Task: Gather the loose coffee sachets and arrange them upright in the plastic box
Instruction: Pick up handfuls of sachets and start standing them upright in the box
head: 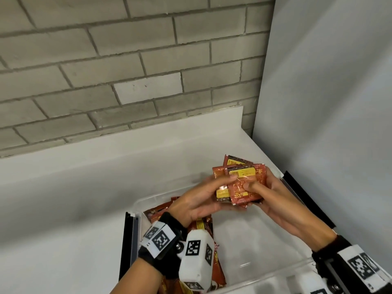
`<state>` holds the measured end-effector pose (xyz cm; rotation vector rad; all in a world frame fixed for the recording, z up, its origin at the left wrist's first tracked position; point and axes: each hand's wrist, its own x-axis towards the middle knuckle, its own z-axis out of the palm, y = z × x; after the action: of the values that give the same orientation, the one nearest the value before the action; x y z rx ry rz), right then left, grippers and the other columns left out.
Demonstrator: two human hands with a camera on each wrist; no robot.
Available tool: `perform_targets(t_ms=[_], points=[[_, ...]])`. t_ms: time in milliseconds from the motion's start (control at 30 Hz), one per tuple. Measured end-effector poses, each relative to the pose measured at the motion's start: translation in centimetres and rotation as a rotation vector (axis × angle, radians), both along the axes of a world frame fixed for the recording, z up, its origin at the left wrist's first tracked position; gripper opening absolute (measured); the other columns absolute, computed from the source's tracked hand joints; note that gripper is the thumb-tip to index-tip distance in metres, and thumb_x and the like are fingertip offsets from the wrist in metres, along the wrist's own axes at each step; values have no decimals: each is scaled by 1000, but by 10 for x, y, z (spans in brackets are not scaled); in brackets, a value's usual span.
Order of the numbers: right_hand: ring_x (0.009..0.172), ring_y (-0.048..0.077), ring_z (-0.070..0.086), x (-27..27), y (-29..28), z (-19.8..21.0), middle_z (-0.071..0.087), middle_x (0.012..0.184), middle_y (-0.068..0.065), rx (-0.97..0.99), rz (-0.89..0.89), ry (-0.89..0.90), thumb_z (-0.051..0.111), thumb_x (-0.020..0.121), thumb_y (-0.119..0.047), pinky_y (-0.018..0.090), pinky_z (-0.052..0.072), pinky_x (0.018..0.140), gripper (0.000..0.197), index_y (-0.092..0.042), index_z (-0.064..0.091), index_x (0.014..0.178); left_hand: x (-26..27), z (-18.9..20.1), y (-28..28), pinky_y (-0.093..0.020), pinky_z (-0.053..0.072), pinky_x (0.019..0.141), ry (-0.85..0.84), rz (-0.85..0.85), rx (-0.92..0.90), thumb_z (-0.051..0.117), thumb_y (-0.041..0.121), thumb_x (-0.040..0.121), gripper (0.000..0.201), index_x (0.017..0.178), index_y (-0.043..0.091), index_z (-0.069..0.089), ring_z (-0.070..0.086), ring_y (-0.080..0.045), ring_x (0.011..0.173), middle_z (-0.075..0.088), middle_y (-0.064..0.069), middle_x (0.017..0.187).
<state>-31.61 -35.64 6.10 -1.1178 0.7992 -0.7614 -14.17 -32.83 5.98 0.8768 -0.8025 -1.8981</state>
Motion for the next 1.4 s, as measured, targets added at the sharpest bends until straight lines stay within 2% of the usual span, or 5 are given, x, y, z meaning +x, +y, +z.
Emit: perform_targets(t_ms=[233, 500, 667, 1067, 1400], points=[[108, 15, 65, 5, 11, 4, 69, 116, -1, -59, 131, 6, 56, 93, -14, 22, 54, 82, 41, -24, 47, 131, -12, -1, 7, -56, 48, 95, 41, -37, 9, 67, 39, 83, 53, 125, 9, 60, 60, -37, 115, 60, -22, 128], [123, 12, 48, 4, 6, -12, 55, 123, -12, -288, 3, 265, 77, 50, -73, 32, 49, 98, 99, -40, 33, 132, -11, -2, 5, -54, 51, 92, 8, 77, -57, 50, 31, 93, 50, 142, 36, 43, 56, -34, 122, 56, -16, 136], [83, -15, 58, 3, 3, -7, 60, 106, -8, -285, -121, 167, 72, 67, -41, 7, 48, 62, 61, -22, 44, 118, -7, 1, 2, -58, 50, 90, 44, 129, -45, 57, 18, 92, 45, 136, 12, 49, 63, -37, 112, 63, -20, 124], [102, 10, 63, 0, -2, -15, 55, 120, 3, -346, -166, 114, 63, 89, -22, 18, 54, 72, 46, -45, 46, 125, 0, 2, 0, -53, 54, 87, -78, 264, -49, 64, 9, 83, 40, 122, 8, 57, 66, -35, 105, 67, -18, 118], [95, 5, 64, 3, -3, -13, 68, 101, -7, -235, -203, 164, 72, 81, -17, 18, 51, 76, 34, -22, 56, 110, -3, 2, 2, -48, 58, 81, -229, 218, -25, 76, 16, 74, 54, 125, 8, 58, 66, -34, 105, 66, -17, 120]])
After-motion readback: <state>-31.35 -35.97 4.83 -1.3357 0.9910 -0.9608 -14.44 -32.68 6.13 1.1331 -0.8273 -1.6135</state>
